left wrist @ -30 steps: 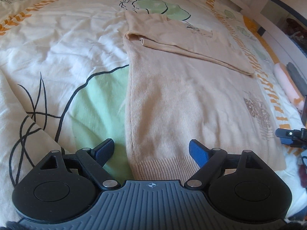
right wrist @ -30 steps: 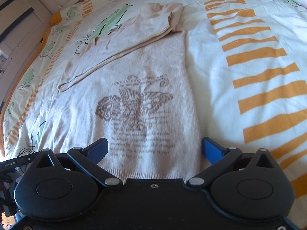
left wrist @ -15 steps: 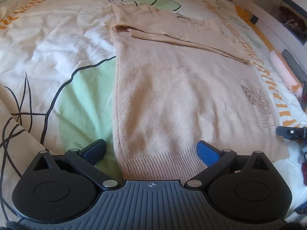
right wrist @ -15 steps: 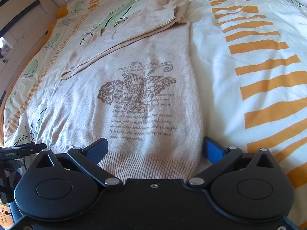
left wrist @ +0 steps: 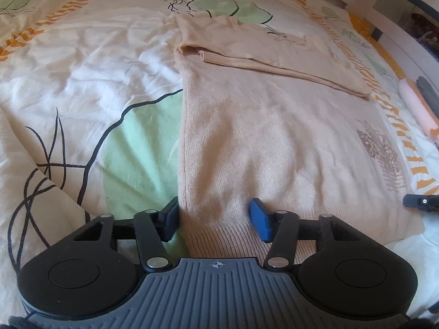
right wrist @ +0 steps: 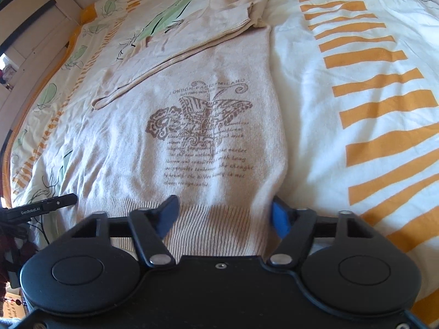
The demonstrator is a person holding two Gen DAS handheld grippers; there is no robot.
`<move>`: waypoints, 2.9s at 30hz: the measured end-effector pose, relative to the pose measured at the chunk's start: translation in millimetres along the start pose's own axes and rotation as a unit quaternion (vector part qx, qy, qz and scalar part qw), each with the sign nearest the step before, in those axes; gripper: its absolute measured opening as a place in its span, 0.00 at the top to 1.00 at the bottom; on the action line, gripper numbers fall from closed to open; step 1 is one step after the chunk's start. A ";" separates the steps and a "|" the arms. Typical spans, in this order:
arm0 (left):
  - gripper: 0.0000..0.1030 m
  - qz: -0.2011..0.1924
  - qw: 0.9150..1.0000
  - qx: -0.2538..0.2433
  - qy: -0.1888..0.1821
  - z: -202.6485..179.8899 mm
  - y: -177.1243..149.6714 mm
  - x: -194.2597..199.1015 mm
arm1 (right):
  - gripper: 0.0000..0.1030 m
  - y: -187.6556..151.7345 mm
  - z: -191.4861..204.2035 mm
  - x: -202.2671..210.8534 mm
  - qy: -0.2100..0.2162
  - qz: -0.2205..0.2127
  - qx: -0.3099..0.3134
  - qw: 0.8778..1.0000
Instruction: Fold small clothes
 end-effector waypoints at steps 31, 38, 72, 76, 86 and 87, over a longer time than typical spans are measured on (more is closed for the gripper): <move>0.95 -0.090 0.989 0.083 -0.080 -5.9 93.3 23.3 | 0.22 99.5 -0.1 6.1 0.115 -0.109 -0.050 0.986; 0.95 -0.073 0.990 0.098 -0.074 4.6 80.2 13.8 | 0.21 81.8 17.9 -8.0 0.096 -0.088 0.009 0.991; 0.59 -0.062 0.982 0.169 -0.059 36.7 148.4 -27.7 | 0.87 212.1 -1.0 -40.3 0.020 -0.145 0.180 0.973; 0.50 -0.097 0.991 0.088 -0.028 24.0 154.8 -30.8 | 0.86 201.6 -8.2 -49.5 0.014 -0.132 0.186 0.973; 0.41 -0.093 0.995 -0.022 -0.022 -10.6 166.1 -63.2 | 0.85 188.3 -14.3 -50.9 0.021 -0.130 0.177 0.975; 0.41 -0.092 0.995 -0.024 -0.016 -10.0 168.0 -66.6 | 0.85 188.3 -14.1 -50.4 0.021 -0.130 0.178 0.975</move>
Point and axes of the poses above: each gripper's, at about its wrist camera, not at the fingertips, and x roughly against the way its jaws point, z to its left, y to its top, the point moved 10 cm from there along -x, roughly the way its jaws point, and after that the axes turned 13 degrees about y, right-handed, at the moved point
